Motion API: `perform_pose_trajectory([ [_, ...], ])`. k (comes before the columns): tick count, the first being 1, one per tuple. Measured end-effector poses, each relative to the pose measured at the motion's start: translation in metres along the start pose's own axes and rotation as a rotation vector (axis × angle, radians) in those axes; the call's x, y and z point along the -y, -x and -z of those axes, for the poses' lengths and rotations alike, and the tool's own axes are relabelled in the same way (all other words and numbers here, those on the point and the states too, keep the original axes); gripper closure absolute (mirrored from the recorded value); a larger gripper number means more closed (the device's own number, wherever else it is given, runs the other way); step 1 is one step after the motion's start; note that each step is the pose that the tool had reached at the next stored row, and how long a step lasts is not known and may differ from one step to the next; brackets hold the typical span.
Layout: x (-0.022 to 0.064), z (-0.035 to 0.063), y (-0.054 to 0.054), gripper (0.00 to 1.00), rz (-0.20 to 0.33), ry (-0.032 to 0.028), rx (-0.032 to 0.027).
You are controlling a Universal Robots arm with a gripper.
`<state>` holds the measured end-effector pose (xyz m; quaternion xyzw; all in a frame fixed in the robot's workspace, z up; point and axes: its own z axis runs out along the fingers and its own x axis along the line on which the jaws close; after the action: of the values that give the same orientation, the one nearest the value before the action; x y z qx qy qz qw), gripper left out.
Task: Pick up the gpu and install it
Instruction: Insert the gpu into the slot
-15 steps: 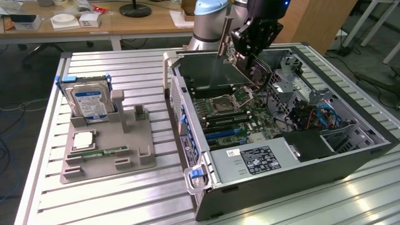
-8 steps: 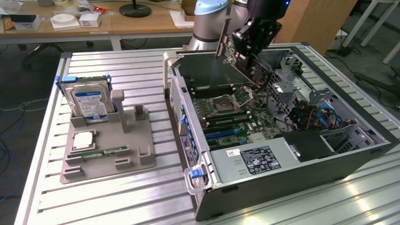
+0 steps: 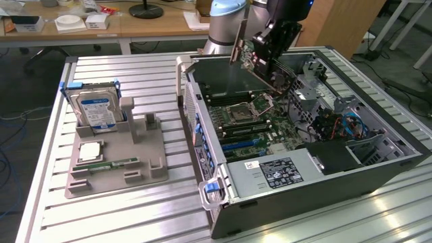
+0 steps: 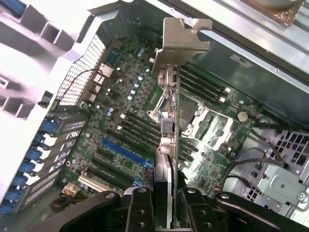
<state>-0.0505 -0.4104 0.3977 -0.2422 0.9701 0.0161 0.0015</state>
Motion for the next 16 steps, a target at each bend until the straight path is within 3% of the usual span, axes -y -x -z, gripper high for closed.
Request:
perform_pose_trajectory([
  [16,0.0000,0.0000,0.0001,0.73,0.146,0.0200,0.0053],
])
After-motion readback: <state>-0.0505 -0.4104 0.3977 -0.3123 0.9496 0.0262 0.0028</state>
